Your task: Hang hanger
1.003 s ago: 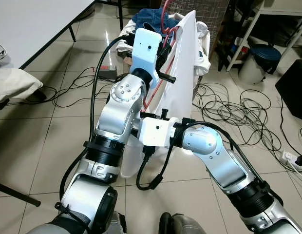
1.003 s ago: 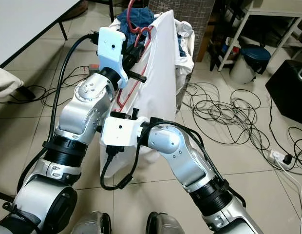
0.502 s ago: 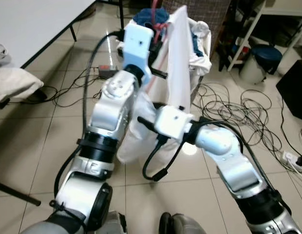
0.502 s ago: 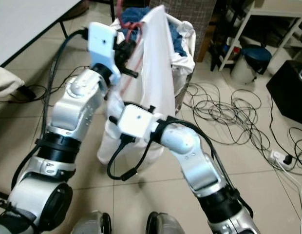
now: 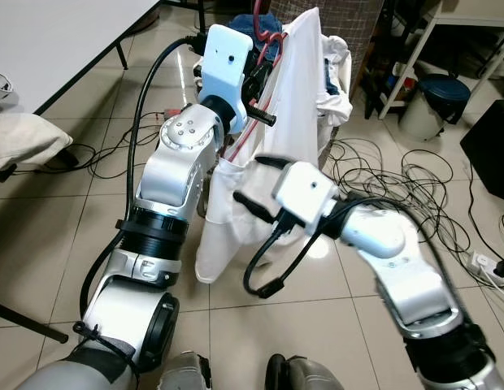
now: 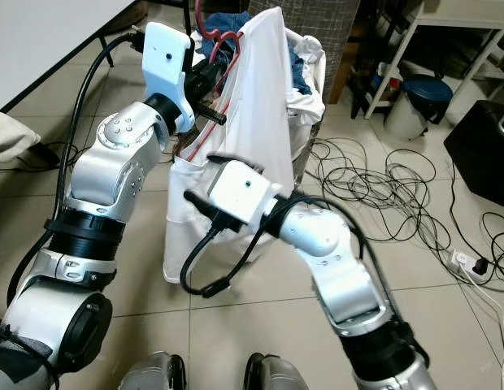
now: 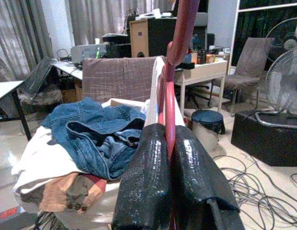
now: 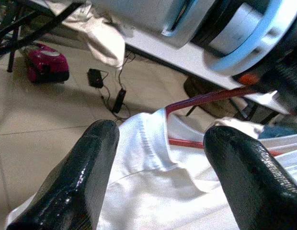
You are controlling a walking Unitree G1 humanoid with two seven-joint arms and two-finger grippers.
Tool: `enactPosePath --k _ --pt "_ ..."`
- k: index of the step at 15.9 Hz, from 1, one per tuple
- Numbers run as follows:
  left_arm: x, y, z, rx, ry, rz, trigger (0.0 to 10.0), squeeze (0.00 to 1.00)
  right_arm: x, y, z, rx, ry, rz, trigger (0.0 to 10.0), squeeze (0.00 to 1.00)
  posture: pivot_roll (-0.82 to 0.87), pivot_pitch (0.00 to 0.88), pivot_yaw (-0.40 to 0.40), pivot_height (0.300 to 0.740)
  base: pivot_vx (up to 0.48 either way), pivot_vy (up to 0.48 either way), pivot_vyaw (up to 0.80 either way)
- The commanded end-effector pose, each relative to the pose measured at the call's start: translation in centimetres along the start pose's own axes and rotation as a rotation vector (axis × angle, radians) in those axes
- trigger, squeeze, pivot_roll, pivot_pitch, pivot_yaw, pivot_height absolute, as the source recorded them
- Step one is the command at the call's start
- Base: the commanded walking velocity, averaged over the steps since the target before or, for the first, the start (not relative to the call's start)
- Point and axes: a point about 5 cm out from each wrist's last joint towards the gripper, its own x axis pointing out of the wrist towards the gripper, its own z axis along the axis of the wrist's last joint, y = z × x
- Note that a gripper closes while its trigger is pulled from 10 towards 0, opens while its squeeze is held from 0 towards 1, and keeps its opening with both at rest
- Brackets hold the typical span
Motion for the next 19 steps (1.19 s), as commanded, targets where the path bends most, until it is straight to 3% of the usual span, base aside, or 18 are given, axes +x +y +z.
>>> enactPosePath --k 1,3,6,7,9,12,14,16,17,18,19 --pt "0.2 -0.1 2.4 0.042 -0.077 -0.029 10.0 0.00 -0.7 -0.2 1.2 0.005 -0.086 -0.042 10.0 0.00 -0.07 0.091 -0.023 0.740 0.000 0.000 0.00" --pt "0.1 0.2 2.2 0.098 -0.045 -0.050 10.0 0.00 -1.7 0.6 1.8 0.066 -0.155 -0.054 10.0 0.00 -0.07 0.086 -0.021 0.740 0.000 0.000 0.00" --pt "-0.6 0.8 1.6 0.194 0.049 -0.156 10.0 0.00 -4.1 1.4 0.8 0.157 -0.099 -0.045 10.0 0.00 -0.07 0.076 -0.005 0.740 0.000 0.000 0.00" --pt "-1.3 1.3 1.3 0.242 0.110 -0.232 10.0 0.00 -5.3 0.8 0.5 0.158 -0.081 -0.073 10.0 0.00 -0.07 0.070 0.012 0.740 0.000 0.000 0.00" --pt "-3.0 3.1 1.0 0.340 0.227 -0.358 10.0 0.00 -7.4 -2.0 0.5 0.136 -0.075 -0.214 10.0 0.00 -0.08 0.062 0.026 0.740 0.000 0.000 0.00" --pt "-4.6 4.7 1.2 0.363 0.313 -0.461 10.0 0.00 -9.6 -5.1 1.1 0.124 -0.094 -0.276 10.0 0.00 -0.07 0.048 0.026 0.740 0.000 0.000 0.00" --pt "-5.4 4.8 1.4 0.333 0.330 -0.537 10.0 0.00 -10.4 -6.2 2.0 0.188 -0.137 -0.190 10.0 0.00 -0.07 0.047 0.020 0.740 0.000 0.000 0.00" --pt "-6.3 3.9 1.3 0.298 0.332 -0.660 10.0 0.00 -11.1 -7.1 2.9 0.262 -0.161 -0.004 10.0 0.00 -0.08 0.050 0.017 0.740 0.000 0.000 0.00" --pt "-6.5 3.3 1.1 0.282 0.337 -0.697 10.0 0.00 -11.4 -8.0 3.3 0.271 -0.172 0.050 10.0 0.90 -0.08 0.053 0.013 0.740 0.000 0.000 0.00" --pt "-6.6 2.7 1.1 0.279 0.330 -0.737 10.0 0.00 -11.8 -9.1 3.6 0.304 -0.188 0.107 10.0 1.00 -0.08 0.055 0.008 0.740 0.000 0.000 0.00" --pt "-6.7 2.4 1.1 0.272 0.326 -0.754 10.0 0.00 -11.9 -9.4 3.7 0.315 -0.188 0.127 10.0 1.00 -0.08 0.056 0.004 0.740 0.000 0.000 0.00"
